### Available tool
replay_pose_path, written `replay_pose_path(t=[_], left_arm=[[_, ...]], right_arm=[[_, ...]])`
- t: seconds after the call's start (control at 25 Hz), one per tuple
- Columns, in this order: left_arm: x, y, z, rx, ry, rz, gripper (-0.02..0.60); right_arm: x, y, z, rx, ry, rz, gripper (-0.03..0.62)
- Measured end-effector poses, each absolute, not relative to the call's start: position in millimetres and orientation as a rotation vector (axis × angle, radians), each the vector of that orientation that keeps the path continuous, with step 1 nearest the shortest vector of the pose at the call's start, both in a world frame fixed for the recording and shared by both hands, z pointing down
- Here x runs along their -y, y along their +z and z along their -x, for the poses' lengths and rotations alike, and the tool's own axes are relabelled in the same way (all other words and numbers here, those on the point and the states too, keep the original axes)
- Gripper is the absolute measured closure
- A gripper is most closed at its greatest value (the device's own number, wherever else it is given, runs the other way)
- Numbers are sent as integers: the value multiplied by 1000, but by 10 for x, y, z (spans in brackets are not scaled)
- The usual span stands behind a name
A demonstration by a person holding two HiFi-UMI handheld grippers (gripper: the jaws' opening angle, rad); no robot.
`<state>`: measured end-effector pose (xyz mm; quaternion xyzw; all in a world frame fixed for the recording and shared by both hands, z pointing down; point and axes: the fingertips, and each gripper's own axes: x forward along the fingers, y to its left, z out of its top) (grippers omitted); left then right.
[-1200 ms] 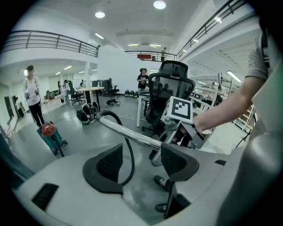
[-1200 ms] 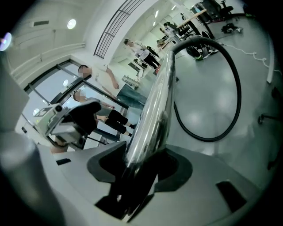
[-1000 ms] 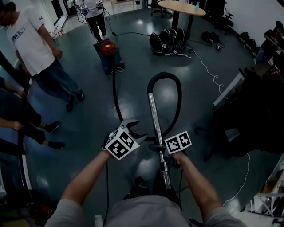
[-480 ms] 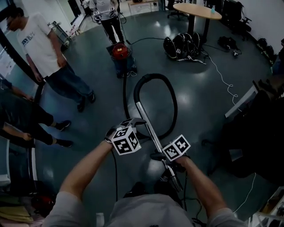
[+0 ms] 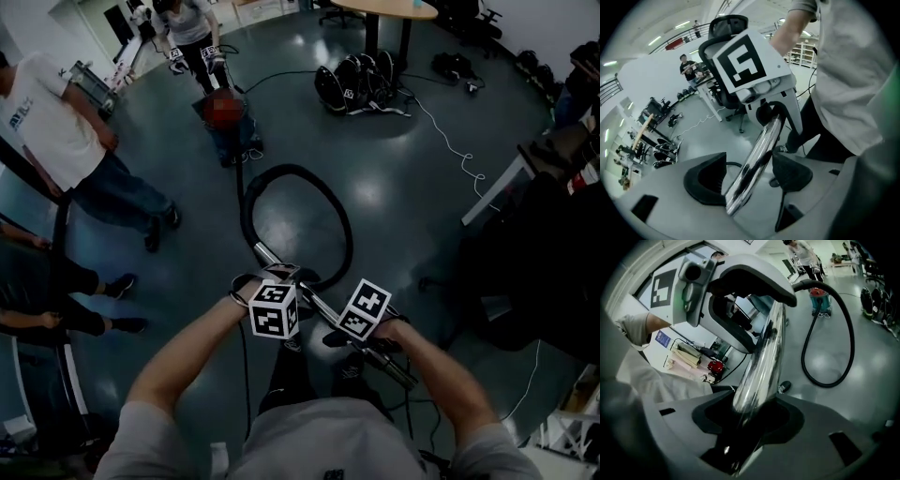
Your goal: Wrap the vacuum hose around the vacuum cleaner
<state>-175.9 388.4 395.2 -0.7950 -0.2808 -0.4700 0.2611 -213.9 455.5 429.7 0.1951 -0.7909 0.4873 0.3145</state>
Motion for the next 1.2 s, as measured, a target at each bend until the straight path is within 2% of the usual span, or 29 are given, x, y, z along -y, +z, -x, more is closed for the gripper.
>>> replay_pose_path(t=[0.36, 0.44, 0.48, 0.52, 0.64, 0.88, 1.2], left_arm=[[-3815, 4429, 2087, 1337, -1246, 1980, 287], [-3671, 4475, 2127, 1360, -1243, 1976, 308], [-3596, 4499, 2142, 1367, -1244, 1968, 358], [-3554, 4516, 2168, 1391, -1244, 1953, 374], [-3542, 4545, 2293, 1515, -1215, 1886, 399], [-3408, 4591, 2367, 1591, -1174, 1744, 411], [-3250, 4577, 2394, 1562, -1145, 1728, 413]], right_arm=[[-4250, 4415, 2278, 1899, 1317, -476, 404], [-4120, 4425, 2351, 1862, 1326, -468, 404], [-4053, 4426, 2382, 1847, 1331, -467, 404], [-4009, 4424, 2406, 1830, 1339, -469, 404], [-3973, 4419, 2483, 1785, 1382, -466, 404], [-3837, 4393, 2604, 1810, 1488, -448, 401], [-3679, 4362, 2622, 1779, 1440, -494, 384]])
